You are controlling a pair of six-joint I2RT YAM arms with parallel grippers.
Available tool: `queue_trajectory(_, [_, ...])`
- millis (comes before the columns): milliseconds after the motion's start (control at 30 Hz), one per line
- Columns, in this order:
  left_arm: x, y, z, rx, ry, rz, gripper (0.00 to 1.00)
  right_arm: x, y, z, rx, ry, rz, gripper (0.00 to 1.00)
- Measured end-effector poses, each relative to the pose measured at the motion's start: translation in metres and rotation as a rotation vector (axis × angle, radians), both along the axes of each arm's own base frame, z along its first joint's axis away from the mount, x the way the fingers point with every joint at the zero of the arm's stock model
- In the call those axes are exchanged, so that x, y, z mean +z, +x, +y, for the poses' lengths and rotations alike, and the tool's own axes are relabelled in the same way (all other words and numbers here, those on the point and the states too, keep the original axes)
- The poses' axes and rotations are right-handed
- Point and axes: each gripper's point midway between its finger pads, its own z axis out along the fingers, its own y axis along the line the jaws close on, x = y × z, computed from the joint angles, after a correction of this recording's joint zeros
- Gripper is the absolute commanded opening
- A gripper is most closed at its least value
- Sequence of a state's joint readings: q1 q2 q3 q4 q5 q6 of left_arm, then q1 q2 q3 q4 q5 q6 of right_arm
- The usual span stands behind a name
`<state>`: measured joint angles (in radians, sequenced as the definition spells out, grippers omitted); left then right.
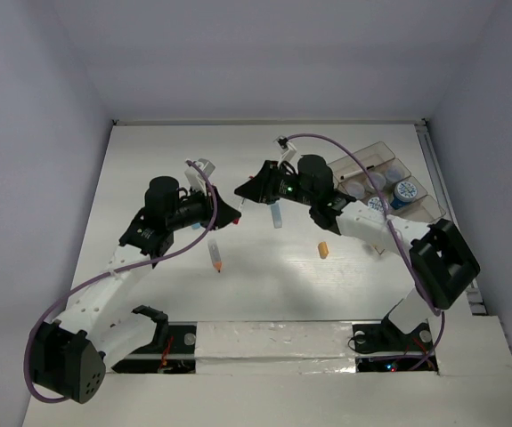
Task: Sort the stationery into containers
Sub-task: Place the pen in the storage box.
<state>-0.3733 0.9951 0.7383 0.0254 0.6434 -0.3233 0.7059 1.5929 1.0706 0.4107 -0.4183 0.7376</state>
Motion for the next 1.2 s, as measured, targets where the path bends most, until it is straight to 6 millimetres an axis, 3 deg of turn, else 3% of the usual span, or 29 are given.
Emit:
queue_trajectory(67, [-0.002,0.001,0.001,0.004,0.004,0.0,0.3,-0.003,0.005,0.001,-0.013,0.008,0.022,0.06])
queue_trajectory(100, [-0.004,0.0,0.001,0.003,0.007,0.003,0.42,-0.004,0.007,0.002,-0.014,0.008,0.018,0.02])
queue_trajectory(133, [-0.004,0.0,0.001,0.003,0.005,0.006,0.66,-0.005,0.009,0.002,-0.022,0.007,0.022,0.0])
queue_trajectory(200, [-0.003,0.0,0.001,0.002,0.007,-0.006,0.88,-0.009,0.012,0.002,-0.039,0.0,0.027,0.0])
queue_trajectory(300, [0.002,0.0,0.002,0.012,0.003,-0.022,0.97,-0.01,0.022,-0.001,-0.101,-0.017,0.036,0.0])
queue_trajectory(433, [0.015,-0.001,0.007,0.035,-0.002,-0.078,0.99,0.0,0.05,-0.016,-0.216,-0.02,0.023,0.0])
queue_trajectory(533, [0.027,-0.002,0.014,0.069,-0.002,-0.132,0.99,0.002,0.085,-0.049,-0.336,-0.019,0.024,0.0])
queue_trajectory(600, [0.032,-0.001,0.02,0.106,0.004,-0.161,0.99,-0.001,0.115,-0.087,-0.446,-0.025,0.039,0.0])
queue_trajectory(767, [0.029,0.005,0.029,0.18,0.045,-0.173,0.99,-0.019,0.18,-0.214,-0.803,-0.075,0.09,0.0])
queue_trajectory(833, [0.024,0.004,0.029,0.188,0.066,-0.163,0.99,-0.026,0.193,-0.257,-0.923,-0.096,0.115,0.0])
queue_trajectory(967, [0.018,0.0,0.026,0.187,0.096,-0.153,0.99,-0.044,0.205,-0.315,-1.079,-0.129,0.158,0.0])
queue_trajectory(1100, [0.013,-0.002,0.025,0.191,0.119,-0.149,0.99,-0.08,0.211,-0.351,-1.183,-0.184,0.235,0.01])
queue_trajectory(1200, [0.012,-0.002,0.025,0.194,0.129,-0.152,0.99,-0.106,0.212,-0.367,-1.233,-0.237,0.295,0.04])
